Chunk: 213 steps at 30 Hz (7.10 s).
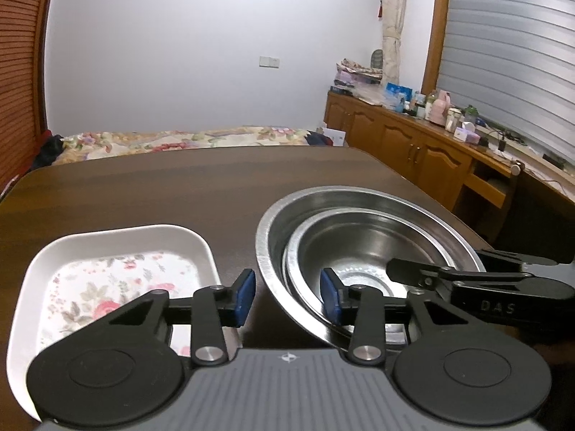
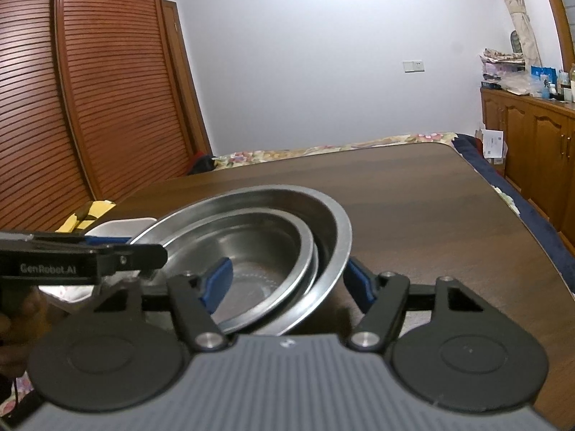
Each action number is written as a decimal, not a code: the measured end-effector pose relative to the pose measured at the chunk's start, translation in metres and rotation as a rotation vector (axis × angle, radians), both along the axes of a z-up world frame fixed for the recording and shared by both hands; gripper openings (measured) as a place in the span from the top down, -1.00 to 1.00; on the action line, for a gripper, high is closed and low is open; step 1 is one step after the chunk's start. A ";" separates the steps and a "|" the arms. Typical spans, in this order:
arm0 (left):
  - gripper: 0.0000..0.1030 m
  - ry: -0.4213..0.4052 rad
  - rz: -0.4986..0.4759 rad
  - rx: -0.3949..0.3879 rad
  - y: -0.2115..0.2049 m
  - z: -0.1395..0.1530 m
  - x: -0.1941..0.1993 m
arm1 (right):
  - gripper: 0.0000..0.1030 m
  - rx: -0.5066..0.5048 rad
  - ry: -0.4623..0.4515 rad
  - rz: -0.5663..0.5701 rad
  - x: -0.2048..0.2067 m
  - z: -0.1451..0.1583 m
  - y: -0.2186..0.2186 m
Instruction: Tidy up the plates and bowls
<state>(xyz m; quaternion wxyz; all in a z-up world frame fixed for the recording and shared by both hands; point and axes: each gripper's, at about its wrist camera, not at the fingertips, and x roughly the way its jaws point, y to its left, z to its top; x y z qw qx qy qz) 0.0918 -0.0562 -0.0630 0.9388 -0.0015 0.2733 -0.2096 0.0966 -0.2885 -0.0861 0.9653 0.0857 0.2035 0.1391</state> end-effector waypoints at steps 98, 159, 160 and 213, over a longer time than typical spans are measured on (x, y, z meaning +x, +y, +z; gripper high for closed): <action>0.30 0.003 0.258 -0.044 0.120 0.021 -0.023 | 0.23 -0.041 0.025 0.230 0.023 0.027 0.120; -1.00 -0.142 0.294 0.093 0.055 0.068 -0.044 | -1.00 -0.087 -0.102 -0.063 -0.020 0.058 0.055; -1.00 -0.145 0.295 0.095 0.053 0.068 -0.044 | -1.00 -0.090 -0.100 -0.064 -0.021 0.058 0.055; -1.00 -0.130 0.341 0.121 0.043 0.039 -0.084 | -1.00 -0.152 -0.052 -0.155 -0.055 0.041 0.049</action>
